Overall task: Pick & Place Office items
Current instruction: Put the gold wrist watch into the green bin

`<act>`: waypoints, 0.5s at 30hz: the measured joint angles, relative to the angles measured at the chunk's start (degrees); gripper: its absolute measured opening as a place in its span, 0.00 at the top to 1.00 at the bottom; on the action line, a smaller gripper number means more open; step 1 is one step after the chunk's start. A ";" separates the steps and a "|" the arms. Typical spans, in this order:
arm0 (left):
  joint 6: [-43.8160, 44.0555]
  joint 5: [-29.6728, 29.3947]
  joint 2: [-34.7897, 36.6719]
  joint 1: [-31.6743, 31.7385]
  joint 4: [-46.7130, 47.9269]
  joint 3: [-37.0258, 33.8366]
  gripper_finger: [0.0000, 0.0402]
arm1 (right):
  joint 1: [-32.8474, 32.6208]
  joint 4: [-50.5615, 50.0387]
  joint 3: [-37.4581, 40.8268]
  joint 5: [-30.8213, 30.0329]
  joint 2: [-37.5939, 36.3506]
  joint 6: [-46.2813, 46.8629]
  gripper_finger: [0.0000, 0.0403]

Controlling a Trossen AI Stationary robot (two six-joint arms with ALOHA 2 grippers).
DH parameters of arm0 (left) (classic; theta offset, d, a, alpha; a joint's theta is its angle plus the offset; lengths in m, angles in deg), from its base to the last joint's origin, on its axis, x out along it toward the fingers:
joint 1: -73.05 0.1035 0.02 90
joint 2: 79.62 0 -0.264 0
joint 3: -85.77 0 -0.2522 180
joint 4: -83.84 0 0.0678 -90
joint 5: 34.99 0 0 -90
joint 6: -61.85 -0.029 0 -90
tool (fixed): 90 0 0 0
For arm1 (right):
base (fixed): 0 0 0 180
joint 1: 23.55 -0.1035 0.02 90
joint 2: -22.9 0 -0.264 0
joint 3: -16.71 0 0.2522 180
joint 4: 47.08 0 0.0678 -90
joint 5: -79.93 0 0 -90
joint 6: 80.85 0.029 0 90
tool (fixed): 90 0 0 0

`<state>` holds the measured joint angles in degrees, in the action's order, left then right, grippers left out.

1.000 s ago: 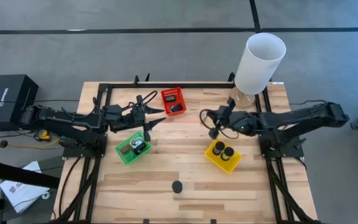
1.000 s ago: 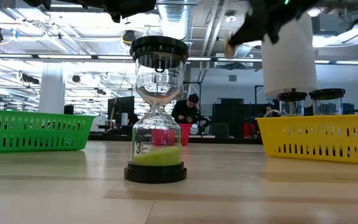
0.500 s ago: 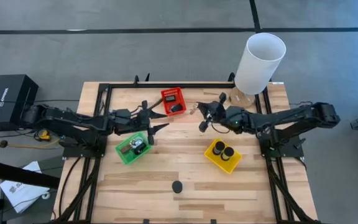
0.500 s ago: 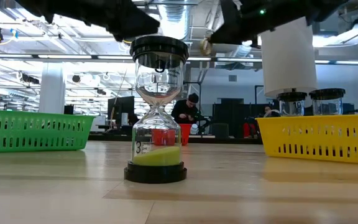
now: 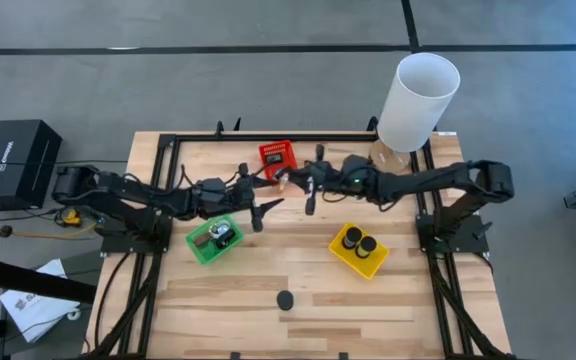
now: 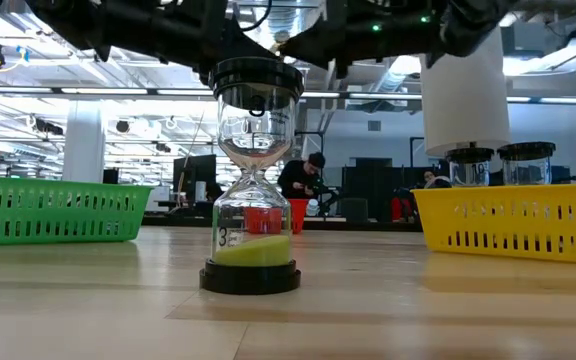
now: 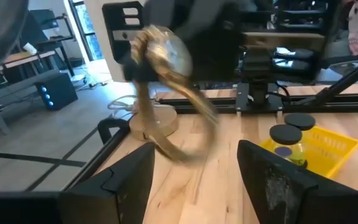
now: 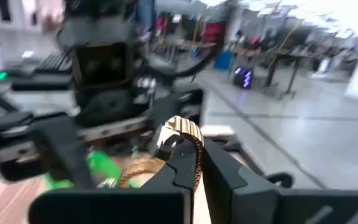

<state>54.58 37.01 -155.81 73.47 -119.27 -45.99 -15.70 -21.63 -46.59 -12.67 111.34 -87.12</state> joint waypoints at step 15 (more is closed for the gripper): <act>-1.83 1.07 -0.08 -0.87 -0.08 0.00 0.55 | 0.40 -13.08 -5.57 0.68 1.93 -1.70 0.97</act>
<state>52.75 38.08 -155.89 72.60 -119.35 -45.99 -15.30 -34.71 -52.16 -11.98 113.26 -88.82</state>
